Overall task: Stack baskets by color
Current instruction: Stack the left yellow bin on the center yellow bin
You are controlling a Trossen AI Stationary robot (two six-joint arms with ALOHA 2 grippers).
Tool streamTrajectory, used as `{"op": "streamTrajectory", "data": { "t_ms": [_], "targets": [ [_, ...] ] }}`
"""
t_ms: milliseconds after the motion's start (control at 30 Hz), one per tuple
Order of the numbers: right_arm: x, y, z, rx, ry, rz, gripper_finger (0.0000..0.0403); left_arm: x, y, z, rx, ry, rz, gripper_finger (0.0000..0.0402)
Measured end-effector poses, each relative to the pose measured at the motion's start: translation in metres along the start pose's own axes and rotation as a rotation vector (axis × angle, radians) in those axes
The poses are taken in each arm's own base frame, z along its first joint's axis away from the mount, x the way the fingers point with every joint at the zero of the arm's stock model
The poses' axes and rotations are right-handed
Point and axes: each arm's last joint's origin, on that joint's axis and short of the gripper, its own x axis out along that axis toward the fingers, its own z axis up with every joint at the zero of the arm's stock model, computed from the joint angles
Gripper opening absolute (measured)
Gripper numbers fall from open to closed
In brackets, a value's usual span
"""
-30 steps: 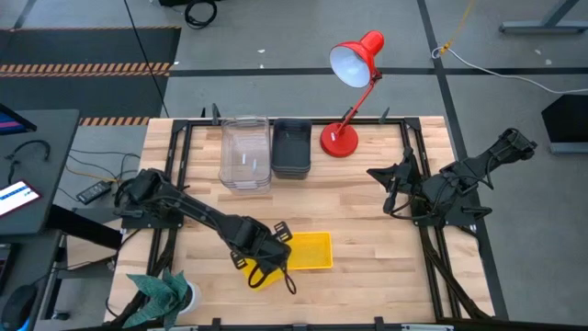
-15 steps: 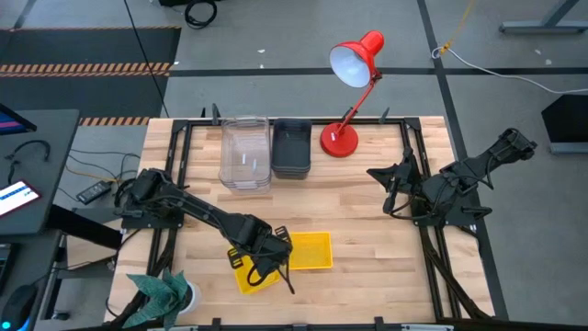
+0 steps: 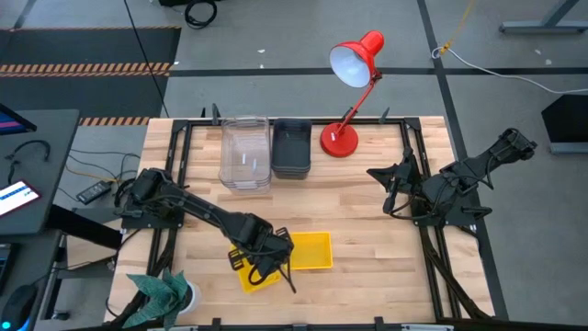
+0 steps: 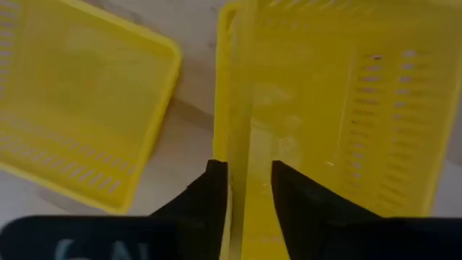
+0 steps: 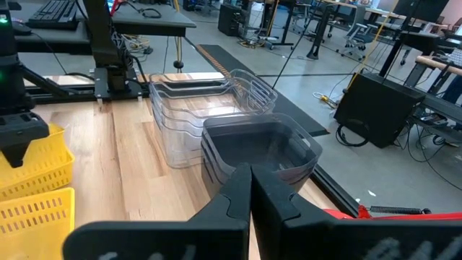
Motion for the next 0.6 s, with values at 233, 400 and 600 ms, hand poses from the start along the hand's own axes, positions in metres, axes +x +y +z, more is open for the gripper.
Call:
{"op": "streamTrajectory", "data": {
  "t_ms": [233, 400, 600],
  "targets": [
    [0.000, 0.000, 0.000, 0.000, 0.000, 0.000, 0.0009, 0.000, 0.003, -0.004, -0.034, -0.039, -0.042, 0.0014],
    [0.000, 0.000, 0.000, 0.000, 0.000, 0.000, 0.0009, -0.001, 0.010, -0.010, -0.093, -0.088, -0.092, 0.0013],
    [0.000, 0.000, 0.000, 0.000, 0.000, 0.000, 0.0009, -0.001, 0.013, -0.013, -0.132, -0.102, -0.107, 0.0022]
  ]
}}
